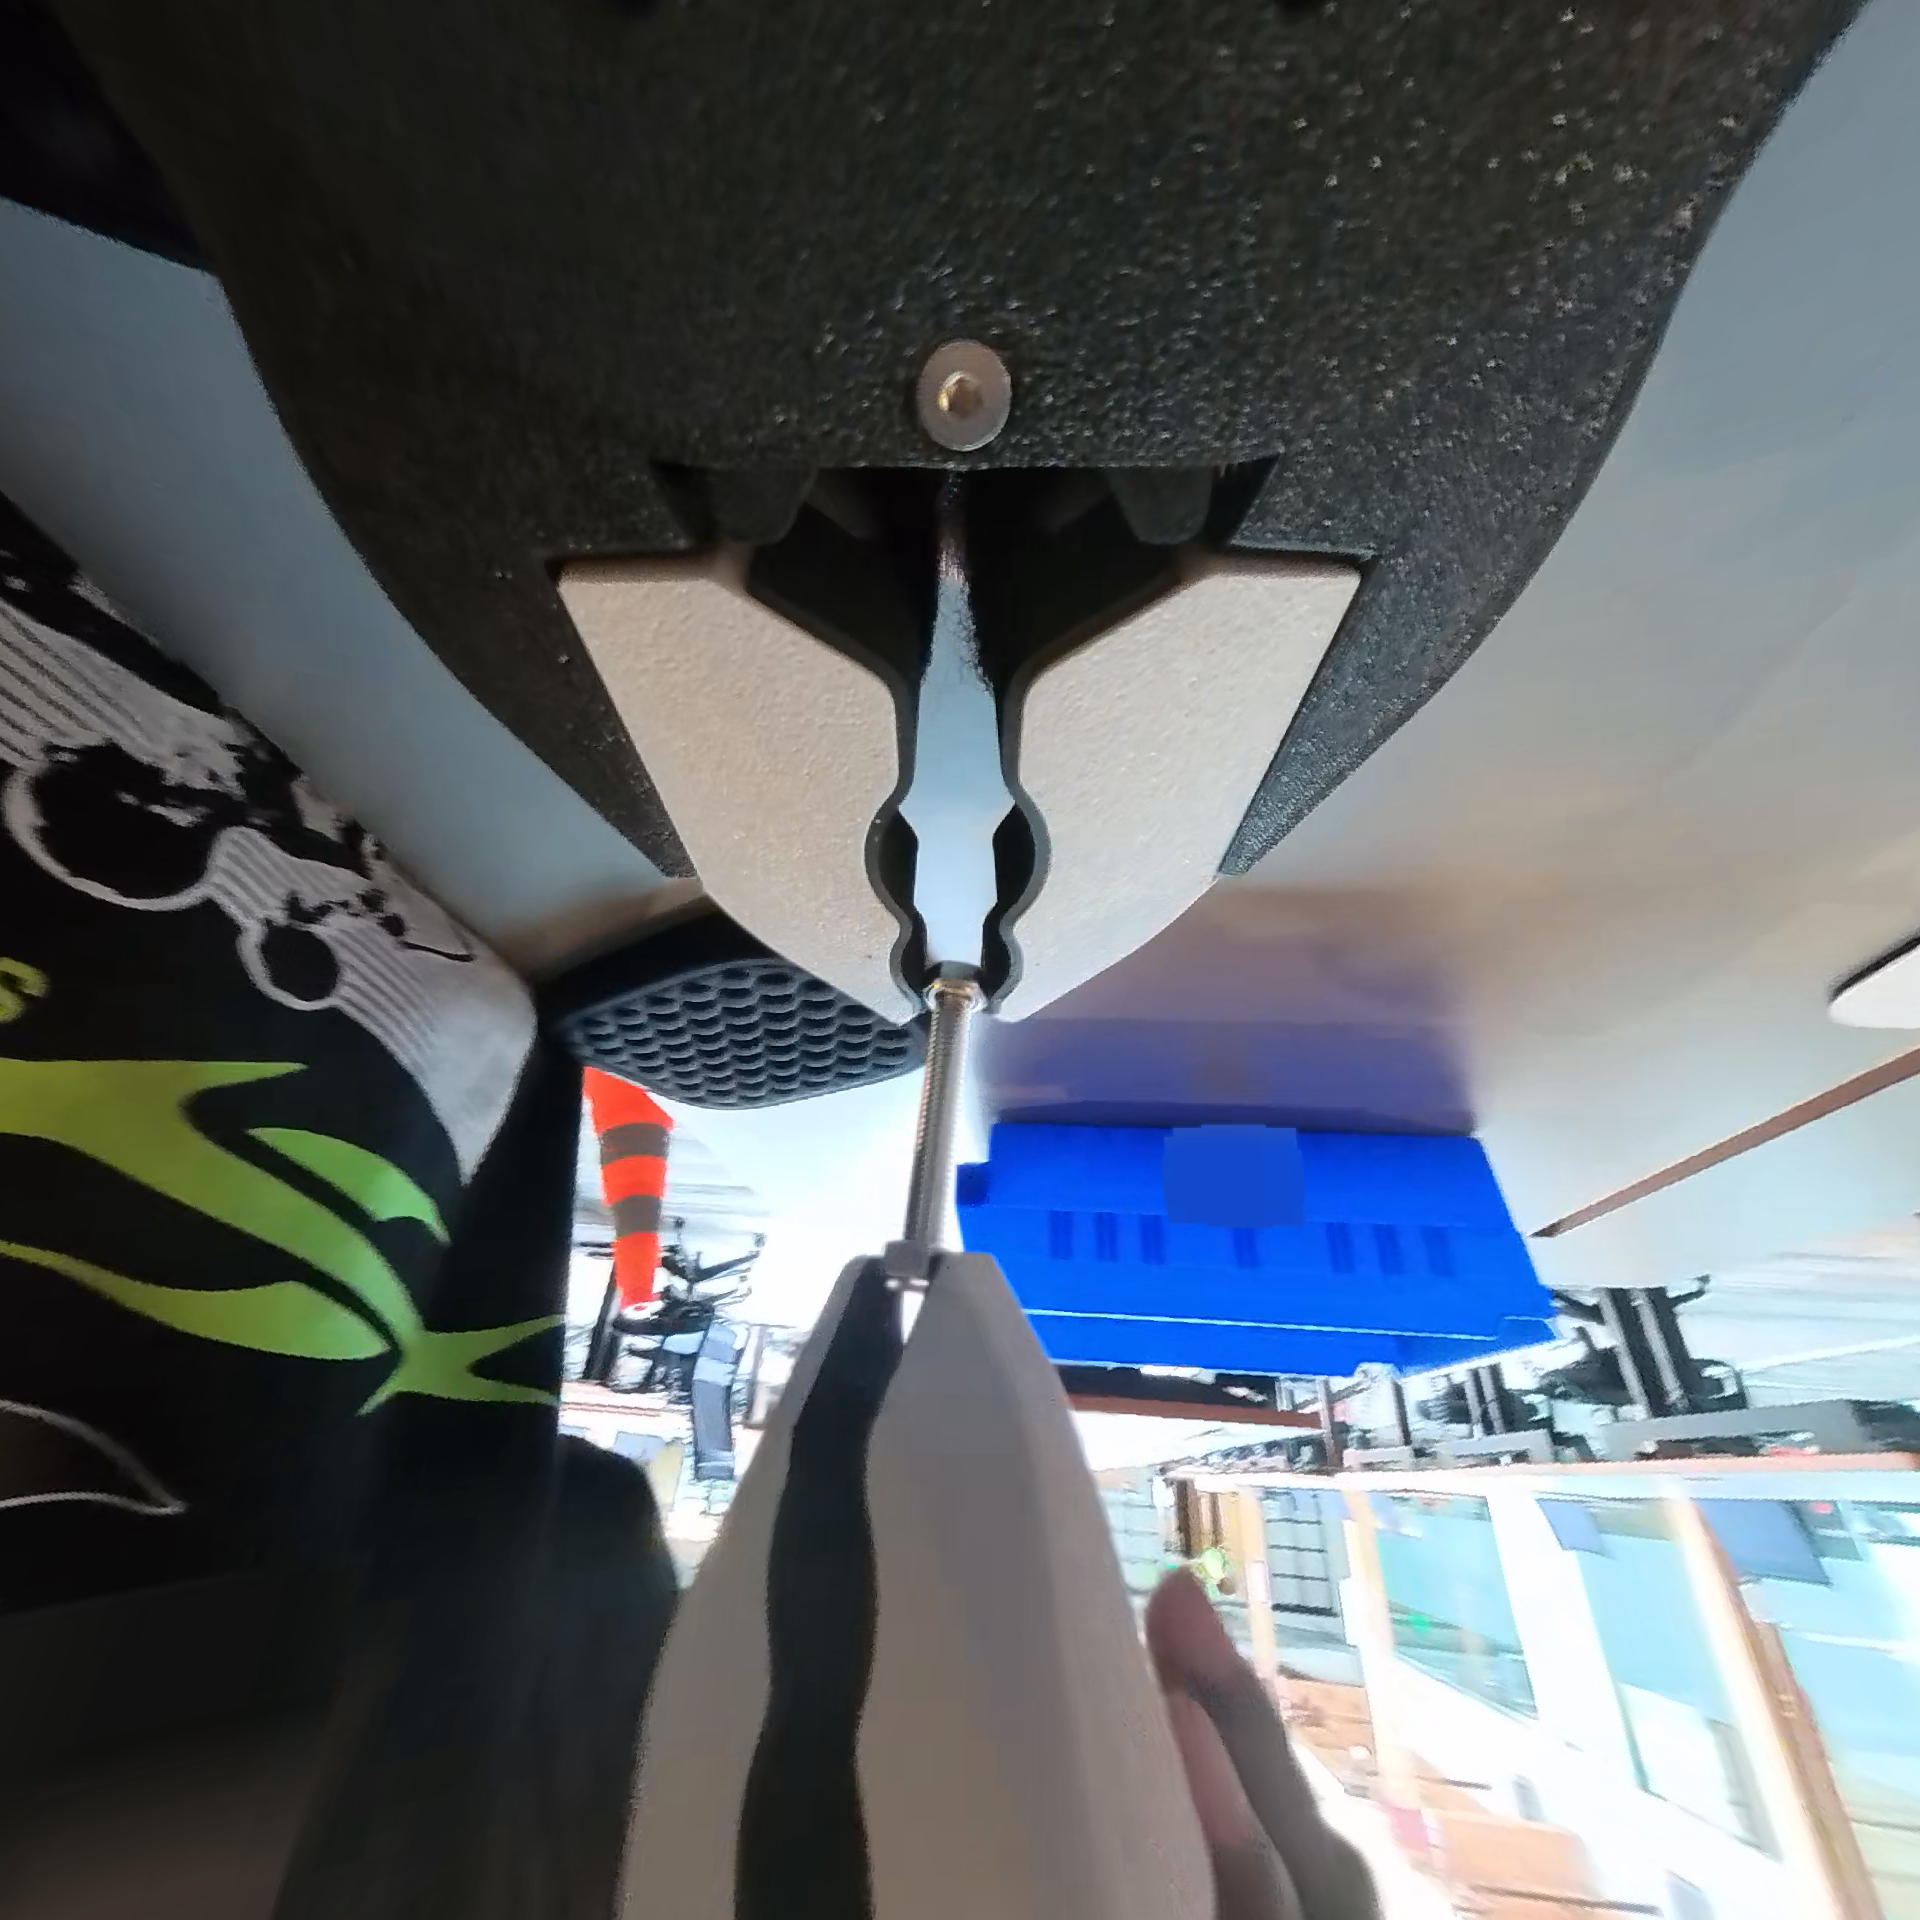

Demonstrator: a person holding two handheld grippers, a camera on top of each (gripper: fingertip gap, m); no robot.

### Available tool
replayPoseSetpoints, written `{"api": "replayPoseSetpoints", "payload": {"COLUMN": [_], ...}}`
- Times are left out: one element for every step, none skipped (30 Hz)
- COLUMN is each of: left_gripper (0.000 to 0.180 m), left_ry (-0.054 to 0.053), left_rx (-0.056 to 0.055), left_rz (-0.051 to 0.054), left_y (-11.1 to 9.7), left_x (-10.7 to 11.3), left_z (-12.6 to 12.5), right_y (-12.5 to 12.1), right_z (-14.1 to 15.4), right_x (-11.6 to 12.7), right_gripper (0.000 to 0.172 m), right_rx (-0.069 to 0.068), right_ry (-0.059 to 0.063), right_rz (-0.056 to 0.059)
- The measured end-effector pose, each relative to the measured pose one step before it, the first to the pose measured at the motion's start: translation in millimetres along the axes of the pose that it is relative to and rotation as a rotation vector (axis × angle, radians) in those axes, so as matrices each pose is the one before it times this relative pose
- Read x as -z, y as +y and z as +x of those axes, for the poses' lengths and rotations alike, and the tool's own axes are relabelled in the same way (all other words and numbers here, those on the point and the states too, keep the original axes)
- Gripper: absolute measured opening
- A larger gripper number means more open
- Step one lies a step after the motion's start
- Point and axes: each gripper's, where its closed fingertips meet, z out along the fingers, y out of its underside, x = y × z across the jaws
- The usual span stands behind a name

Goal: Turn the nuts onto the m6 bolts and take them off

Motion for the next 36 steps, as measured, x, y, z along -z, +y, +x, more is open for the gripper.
{"api": "replayPoseSetpoints", "payload": {"left_gripper": [0.009, 0.009, 0.009, 0.009, 0.009, 0.009, 0.009, 0.009, 0.009, 0.009, 0.009, 0.009, 0.009, 0.009, 0.009, 0.009, 0.01, 0.01, 0.01, 0.01, 0.01, 0.01, 0.01, 0.01, 0.01, 0.01, 0.01, 0.01, 0.01, 0.01, 0.01, 0.01, 0.01, 0.01, 0.01, 0.009], "left_ry": [-0.0051, -0.001, -0.0023, 0.0005, 0.003, 0.0026, 0.0017, -0.0004, -0.0024, -0.0028, -0.0043, -0.0049, -0.009, -0.0107, -0.0131, -0.0154, -0.0142, -0.0107, -0.005, 0.0005, 0.0029, 0.0064, 0.0085, 0.0108, 0.0121, 0.0095, 0.0076, 0.0038, -0.0015, -0.0023, -0.0011, -0.0009, -0.0022, -0.0023, -0.0025, -0.0016], "left_rx": [-0.0011, -0.0029, -0.0005, 0.0017, 0.0012, -0.0003, -0.0008, 0.0002, 0.0012, 0.0012, 0.0011, 0.0004, 0.0001, -0.0004, -0.0012, -0.0014, -0.0012, -0.0011, -0.0018, -0.0007, 0.0013, 0.0023, 0.0042, 0.0072, 0.0082, 0.0077, 0.0039, -0.0009, -0.0044, -0.0064, -0.0056, -0.0025, 0.0007, 0.0021, 0.0014, 0.0007], "left_rz": [-0.004, -0.002, 0.0028, 0.0045, 0.0018, -0.001, -0.0009, 0.0019, 0.0049, 0.0052, 0.0039, 0.0026, 0.0019, 0.0017, 0.0015, 0.0024, 0.0038, 0.0042, 0.0031, 0.0032, 0.0041, 0.0048, 0.005, 0.0043, 0.0034, 0.0018, -0.0019, -0.0059, -0.0078, -0.009, -0.0089, -0.0051, -0.0003, 0.0023, 0.0022, 0.0007], "left_y": [0.45, 0.2, -0.36, -0.52, -0.25, 0.13, 0.03, -0.16, -0.67, -0.61, -0.44, -0.35, -0.26, -0.22, -0.18, -0.31, -0.51, -0.47, -0.44, -0.37, -0.51, -0.61, -0.56, -0.52, -0.42, -0.2, 0.2, 0.76, 0.98, 1.07, 1.12, 0.63, 0.04, -0.24, -0.33, -0.1], "left_x": [-0.27, -0.26, 0.27, 0.41, 0.22, -0.07, -0.11, 0.31, 0.44, 0.47, 0.43, 0.31, 0.14, 0.22, 0.13, 0.21, 0.47, 0.41, 0.48, 0.46, 0.49, 0.53, 0.49, 0.5, 0.32, 0.23, -0.14, -0.47, -0.76, -0.9, -0.84, -0.44, -0.03, 0.12, 0.26, -0.02], "left_z": [-0.51, 0.16, -0.16, -0.15, 0.27, 0.29, 0.28, -0.08, -0.47, -0.45, -0.68, -0.57, -1.09, -1.27, -1.46, -1.74, -1.59, -1.37, -0.67, -0.26, 0.01, 0.48, 0.66, 0.6, 0.67, 0.32, 0.49, 0.54, 0.23, 0.39, 0.32, 0.12, -0.31, -0.46, -0.51, -0.3], "right_y": [-0.12, -0.11, 1.61, 1.6, 0.29, -1.2, -1.56, -1.85, -2.46, -2.25, -2.72, -2.38, -1.67, -2.61, -2.89, -2.38, -2.3, -1.3, 0.04, 2.02, 3.41, 5.08, 6.55, 6.57, 5.9, 4.55, 4.23, 3.12, 0.87, -0.82, -0.95, -0.51, -0.09, 0.55, 0.86, 0.49], "right_z": [-0.08, -1.45, -2.57, -1.38, -0.37, 0.05, 1.29, 1.69, 2.68, 2.65, 4.14, 3.48, 3.84, 6.19, 4.36, 2.65, 1.35, 1.39, 0.6, -0.52, -3.52, -4.94, -5.29, -5.18, -5.69, -5.04, -1.61, -1.35, -3.81, -4.38, -2.08, -0.02, 1.01, 2.45, 2.32, 0.58], "right_x": [-0.4, -0.51, -0.84, -0.16, 1.2, 2.38, 3.23, 3.26, 2.87, 2.53, 2.3, 1.92, 2.17, 2.9, 3.84, 4.65, 4.93, 4.68, 3.92, 2.6, 0.99, -0.3, -1.22, -1.82, -2.52, -2.61, -2.55, -2.01, -1.52, -1.08, -0.38, 0.54, 1.13, 1.39, 1.3, 1.04], "right_gripper": [0.009, 0.011, 0.021, 0.032, 0.038, 0.042, 0.047, 0.052, 0.058, 0.063, 0.067, 0.071, 0.079, 0.084, 0.088, 0.088, 0.089, 0.089, 0.09, 0.092, 0.096, 0.098, 0.099, 0.098, 0.098, 0.097, 0.095, 0.094, 0.088, 0.082, 0.079, 0.077, 0.076, 0.076, 0.075, 0.072], "right_rx": [-0.061, -0.0459, -0.0372, -0.0271, -0.0085, 0.0015, -0.007, -0.0171, -0.0294, -0.0371, -0.0472, -0.0497, -0.046, -0.0515, -0.049, -0.0472, -0.0445, -0.0352, -0.0222, -0.0132, -0.0031, 0.0037, 0.0094, 0.0164, 0.0164, 0.0169, 0.0199, 0.0175, 0.007, -0.0027, -0.0014, 0.0084, 0.0152, 0.0114, 0.0006, -0.0087], "right_ry": [0.0107, 0.0036, -0.0062, 0.0001, 0.0051, 0.0049, 0.0076, 0.0068, 0.0135, 0.0133, 0.0247, 0.0246, 0.0301, 0.0472, 0.0378, 0.0311, 0.0266, 0.0296, 0.0271, 0.0264, 0.01, 0.0002, -0.0035, -0.0068, -0.015, -0.0187, -0.0019, -0.0018, -0.0152, -0.0142, 0.0005, 0.01, 0.0105, 0.0136, 0.0084, -0.004], "right_rz": [0.0113, 0.0104, -0.0026, -0.0036, 0.0115, 0.0284, 0.0372, 0.0469, 0.0632, 0.0729, 0.0885, 0.1011, 0.1048, 0.1185, 0.1231, 0.1236, 0.1274, 0.1168, 0.1012, 0.0816, 0.0604, 0.0389, 0.0196, 0.0086, -0.0122, -0.0353, -0.0458, -0.0328, -0.0079, 0.0089, 0.0077, -0.0003, -0.0075, -0.0105, -0.0075, -0.0029]}}
